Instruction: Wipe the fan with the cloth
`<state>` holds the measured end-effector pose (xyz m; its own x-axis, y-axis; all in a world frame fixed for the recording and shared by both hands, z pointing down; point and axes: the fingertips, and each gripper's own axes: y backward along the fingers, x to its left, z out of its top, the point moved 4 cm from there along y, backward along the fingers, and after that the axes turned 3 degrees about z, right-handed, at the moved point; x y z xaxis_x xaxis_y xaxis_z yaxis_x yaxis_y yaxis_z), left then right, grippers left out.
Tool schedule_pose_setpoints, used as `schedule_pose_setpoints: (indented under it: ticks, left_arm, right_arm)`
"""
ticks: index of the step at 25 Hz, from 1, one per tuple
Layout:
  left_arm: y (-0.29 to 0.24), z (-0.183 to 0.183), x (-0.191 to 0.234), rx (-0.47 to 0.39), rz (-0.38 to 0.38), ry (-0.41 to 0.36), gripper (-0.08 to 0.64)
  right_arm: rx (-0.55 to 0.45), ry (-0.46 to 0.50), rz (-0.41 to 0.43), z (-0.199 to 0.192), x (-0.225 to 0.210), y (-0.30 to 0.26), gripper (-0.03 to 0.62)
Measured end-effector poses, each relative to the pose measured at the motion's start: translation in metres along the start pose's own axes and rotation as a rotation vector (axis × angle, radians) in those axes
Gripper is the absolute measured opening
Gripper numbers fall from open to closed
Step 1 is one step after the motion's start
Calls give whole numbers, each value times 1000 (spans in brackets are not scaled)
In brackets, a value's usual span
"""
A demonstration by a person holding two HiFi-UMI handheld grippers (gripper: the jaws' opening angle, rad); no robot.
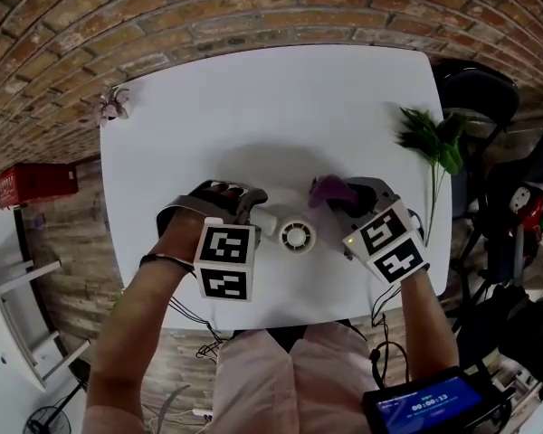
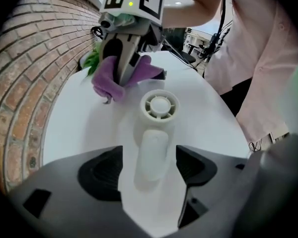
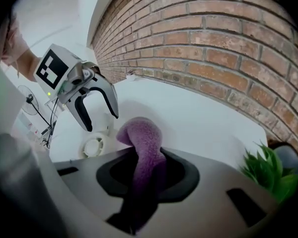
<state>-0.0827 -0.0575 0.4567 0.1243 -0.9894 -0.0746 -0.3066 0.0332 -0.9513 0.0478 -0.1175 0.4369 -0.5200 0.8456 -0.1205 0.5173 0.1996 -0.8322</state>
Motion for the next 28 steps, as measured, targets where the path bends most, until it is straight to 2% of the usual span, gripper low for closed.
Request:
schedule_pose_setpoints:
  ticks: [2,3,7,11,14,18,21,24,28]
  left_arm:
    - [-8,-5,-4,23,-20,-6,323]
    - [-11,-7,-5,29,-26,-8,213]
    - [-13,-7,-4,24,-41,-18,196]
    - [-13,-5,-5,47,-51,-61,195]
    - [-13,-3,-6,52,-60,-73,195]
    - [-14,-1,-7,62,-69,-100,195]
    - [-15,-1,-8,74,-75,-107,195]
    - [-15,-2,-8,73,-69,-93,196]
    - [-14,-4,-8,71,-52,-79,196]
  right_arm:
    - [-6,46,17,8,-2,-1,86]
    - [-10,70,29,12,-2,-2,86]
    - [-5,185,79,27,1,-19,86]
    - [57,347,155,33,18,-45,84]
    - [104,545,273,29,36,-56,84]
    - [105,923,436,26,52,-55,84]
    - [97,1089,506,27,57,-55,81]
    - [116,1160,546,23,59,-53,80]
    - [145,1161,565,15,57,-45,78]
